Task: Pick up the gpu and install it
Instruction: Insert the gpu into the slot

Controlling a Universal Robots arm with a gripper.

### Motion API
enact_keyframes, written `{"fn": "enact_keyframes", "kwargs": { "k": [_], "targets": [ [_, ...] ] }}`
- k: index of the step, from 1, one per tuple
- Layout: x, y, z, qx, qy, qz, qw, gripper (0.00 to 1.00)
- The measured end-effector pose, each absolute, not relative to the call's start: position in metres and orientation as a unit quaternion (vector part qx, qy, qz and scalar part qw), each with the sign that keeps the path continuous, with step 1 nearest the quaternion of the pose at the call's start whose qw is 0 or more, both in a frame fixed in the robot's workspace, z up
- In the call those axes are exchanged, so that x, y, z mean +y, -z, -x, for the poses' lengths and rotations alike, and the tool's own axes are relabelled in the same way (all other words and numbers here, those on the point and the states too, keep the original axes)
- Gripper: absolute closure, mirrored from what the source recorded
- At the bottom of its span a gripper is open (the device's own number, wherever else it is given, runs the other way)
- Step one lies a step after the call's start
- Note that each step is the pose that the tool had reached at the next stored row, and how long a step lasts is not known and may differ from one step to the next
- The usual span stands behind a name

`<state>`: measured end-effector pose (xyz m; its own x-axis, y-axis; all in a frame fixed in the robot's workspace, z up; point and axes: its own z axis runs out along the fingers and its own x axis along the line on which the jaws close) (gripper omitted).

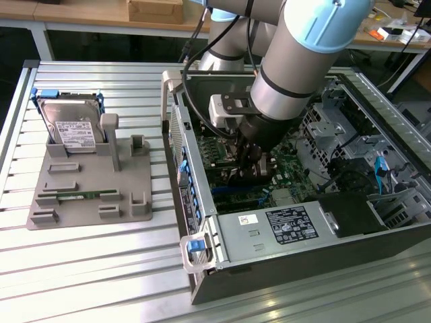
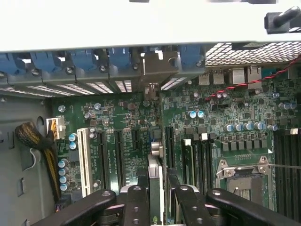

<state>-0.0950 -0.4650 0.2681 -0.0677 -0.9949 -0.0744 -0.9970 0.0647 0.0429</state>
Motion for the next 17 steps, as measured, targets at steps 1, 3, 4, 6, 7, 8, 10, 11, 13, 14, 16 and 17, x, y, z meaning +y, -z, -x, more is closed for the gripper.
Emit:
{"fn": "enact_keyframes", "kwargs": {
  "k": [1, 3, 4, 6, 7, 8, 10, 11, 13, 14, 16, 17],
  "targets": [
    [-0.4649, -0.2676, 0.0952, 0.73, -0.041, 0.682, 0.013, 0.73],
    [-0.4649, -0.2669, 0.0952, 0.73, -0.041, 0.682, 0.013, 0.73],
    [-0.4649, -0.2668, 0.0952, 0.73, -0.041, 0.682, 0.013, 0.73],
    [-0.4653, -0.2665, 0.0953, 0.73, -0.041, 0.682, 0.013, 0.73],
    [-0.4655, -0.2666, 0.0952, 0.73, -0.041, 0.682, 0.013, 0.73],
    [-0.4655, -0.2665, 0.0952, 0.73, -0.04, 0.682, 0.012, 0.73],
    [-0.4655, -0.2666, 0.0952, 0.73, -0.039, 0.682, 0.011, 0.73],
    [-0.4655, -0.2666, 0.0952, 0.73, -0.039, 0.682, 0.01, 0.73],
    [-0.4655, -0.2666, 0.0952, 0.73, -0.039, 0.682, 0.01, 0.73],
    [-0.4655, -0.2666, 0.0952, 0.73, -0.039, 0.682, 0.01, 0.73],
    [-0.4655, -0.2666, 0.0952, 0.73, -0.039, 0.682, 0.01, 0.73],
    [-0.4655, -0.2666, 0.0952, 0.73, -0.039, 0.682, 0.01, 0.73]
  ]
}}
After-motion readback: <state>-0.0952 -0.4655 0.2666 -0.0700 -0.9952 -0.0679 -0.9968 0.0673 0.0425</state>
